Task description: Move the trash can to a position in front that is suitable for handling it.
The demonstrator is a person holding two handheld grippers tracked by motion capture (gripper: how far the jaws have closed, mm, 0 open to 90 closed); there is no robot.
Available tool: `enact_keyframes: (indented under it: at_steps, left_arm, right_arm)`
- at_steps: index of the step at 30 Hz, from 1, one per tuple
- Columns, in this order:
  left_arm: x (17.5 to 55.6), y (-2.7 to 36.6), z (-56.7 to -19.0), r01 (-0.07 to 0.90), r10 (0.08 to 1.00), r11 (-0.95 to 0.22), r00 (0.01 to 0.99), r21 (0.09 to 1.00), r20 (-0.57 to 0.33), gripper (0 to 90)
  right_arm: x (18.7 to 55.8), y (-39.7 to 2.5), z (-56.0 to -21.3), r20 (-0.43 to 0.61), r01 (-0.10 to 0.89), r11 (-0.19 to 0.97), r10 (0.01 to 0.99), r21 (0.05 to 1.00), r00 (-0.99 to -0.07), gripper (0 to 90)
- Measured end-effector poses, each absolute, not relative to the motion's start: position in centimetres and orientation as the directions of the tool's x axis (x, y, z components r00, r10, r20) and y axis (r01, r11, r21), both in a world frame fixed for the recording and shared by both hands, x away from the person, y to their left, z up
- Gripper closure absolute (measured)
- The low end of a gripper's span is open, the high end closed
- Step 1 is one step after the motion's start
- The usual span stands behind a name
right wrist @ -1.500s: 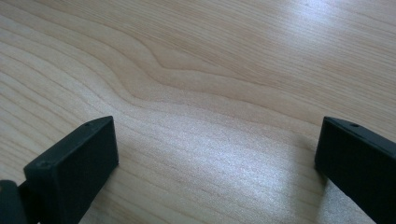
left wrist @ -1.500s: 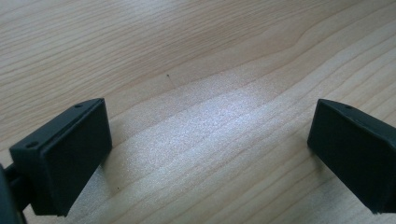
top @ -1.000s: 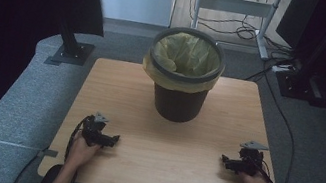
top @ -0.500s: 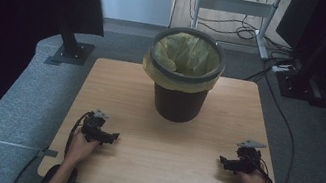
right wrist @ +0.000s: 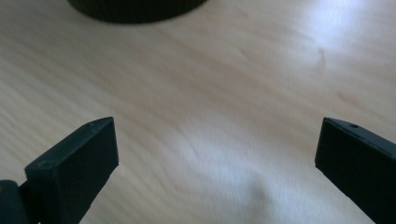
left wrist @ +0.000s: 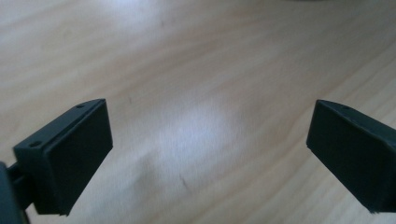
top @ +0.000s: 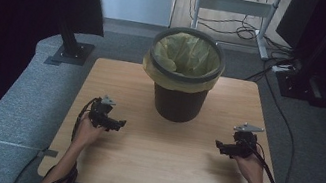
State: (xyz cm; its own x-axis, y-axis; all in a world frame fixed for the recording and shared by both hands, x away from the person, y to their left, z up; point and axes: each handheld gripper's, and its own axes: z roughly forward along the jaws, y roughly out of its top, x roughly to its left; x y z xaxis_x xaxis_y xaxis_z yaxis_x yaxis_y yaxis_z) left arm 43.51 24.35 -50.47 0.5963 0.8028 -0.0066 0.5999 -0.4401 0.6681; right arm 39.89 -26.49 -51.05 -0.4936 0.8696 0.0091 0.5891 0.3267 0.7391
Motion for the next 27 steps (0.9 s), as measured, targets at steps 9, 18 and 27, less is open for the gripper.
enact_keyframes:
  at_steps: [9, 18, 27]
  left_arm:
    - [45.6, 23.0, -49.2, 0.577, 0.778, -0.436, 0.628, 0.690, -0.033, 0.0]
    - [47.8, 20.6, -48.3, 0.564, 0.752, -0.459, 0.658, 0.687, -0.038, 0.0]
    - [50.3, 19.9, -47.2, 0.544, 0.750, -0.450, 0.660, 0.708, -0.030, 0.0]
  right_arm:
    - [42.7, -25.5, -50.0, 0.054, 0.580, 0.269, 0.877, 0.769, -0.478, 0.0]
    - [45.7, -23.9, -49.3, 0.036, 0.571, 0.286, 0.873, 0.770, -0.486, 0.0]
    - [49.1, -23.7, -48.7, 0.020, 0.572, 0.291, 0.880, 0.766, -0.475, 0.0]
